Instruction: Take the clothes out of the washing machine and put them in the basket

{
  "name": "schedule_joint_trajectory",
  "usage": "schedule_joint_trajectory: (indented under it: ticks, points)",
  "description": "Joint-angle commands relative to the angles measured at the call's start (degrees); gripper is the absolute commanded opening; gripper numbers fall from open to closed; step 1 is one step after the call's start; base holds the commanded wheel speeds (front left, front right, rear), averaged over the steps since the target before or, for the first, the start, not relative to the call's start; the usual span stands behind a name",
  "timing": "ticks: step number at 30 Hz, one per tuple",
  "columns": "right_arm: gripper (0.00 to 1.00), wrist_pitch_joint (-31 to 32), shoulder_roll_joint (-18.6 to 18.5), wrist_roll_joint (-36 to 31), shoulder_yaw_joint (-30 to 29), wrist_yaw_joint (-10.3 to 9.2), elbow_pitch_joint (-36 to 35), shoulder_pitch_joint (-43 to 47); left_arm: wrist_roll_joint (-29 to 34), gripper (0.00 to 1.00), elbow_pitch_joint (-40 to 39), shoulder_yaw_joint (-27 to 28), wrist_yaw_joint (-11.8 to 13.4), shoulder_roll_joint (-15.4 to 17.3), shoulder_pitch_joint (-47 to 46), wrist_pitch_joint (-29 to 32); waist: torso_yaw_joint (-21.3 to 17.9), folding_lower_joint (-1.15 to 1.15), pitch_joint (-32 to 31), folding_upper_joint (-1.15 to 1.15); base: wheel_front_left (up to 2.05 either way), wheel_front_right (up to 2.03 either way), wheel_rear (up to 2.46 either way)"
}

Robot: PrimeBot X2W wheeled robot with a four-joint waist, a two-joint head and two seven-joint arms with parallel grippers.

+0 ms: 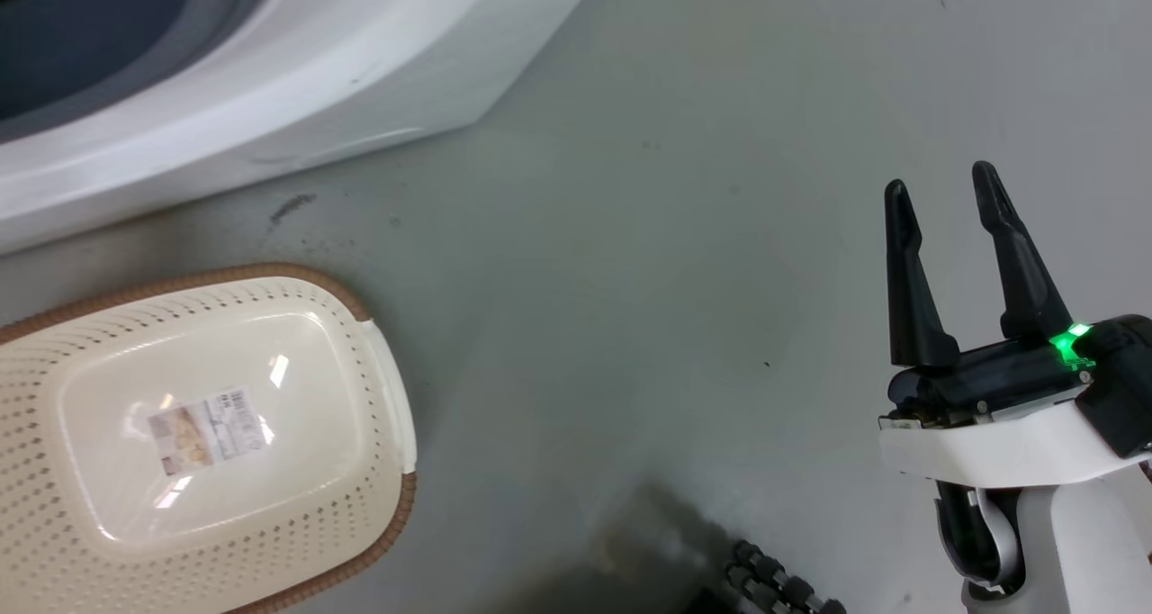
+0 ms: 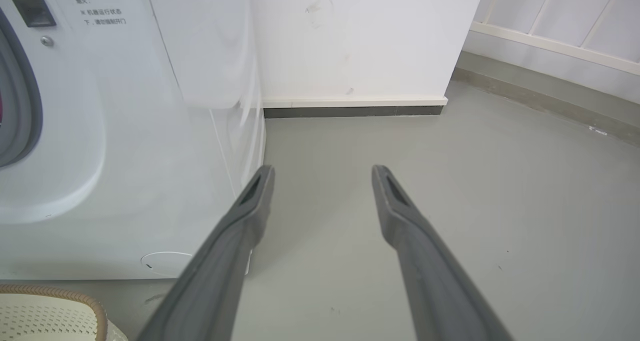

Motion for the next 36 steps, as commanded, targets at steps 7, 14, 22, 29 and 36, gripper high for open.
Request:
schedule_joint_trajectory:
  ticks: [7,14,22,29,36]
  points:
    - [1.0,-0.1,0.0,-3.8,-1.7,-0.04,1.3,1.2,-0.9,0.0,3.5,-1.3,0.6,-5.5,9.1,-15.7,5.9,0.0,-9.8,0.0,0.0,0.0,0.0]
    - [1.0,-0.1,0.0,-6.3,-1.6,-0.04,2.5,3.2,-2.6,0.0,5.9,-0.9,2.9,-10.8,17.4,-29.3,9.3,0.0,-17.3,0.0,0.0,0.0,0.0]
    - [1.0,-0.1,0.0,-7.2,-1.6,-0.05,4.2,5.9,-4.6,0.0,5.7,1.2,6.3,-15.9,27.0,-38.5,13.1,0.0,-25.9,0.0,0.0,0.0,0.0]
    - [1.0,-0.1,0.1,-7.8,-1.8,-0.05,5.0,7.9,-2.0,0.0,-7.3,5.2,9.5,-16.3,35.8,-38.8,16.0,0.0,-31.3,0.0,0.0,0.0,0.0]
    - [1.0,-0.1,0.0,-8.4,-2.5,-0.04,5.6,9.8,1.8,0.0,-24.1,10.6,11.8,-16.4,46.7,-38.8,18.5,0.0,-35.6,0.0,0.0,0.0,0.0]
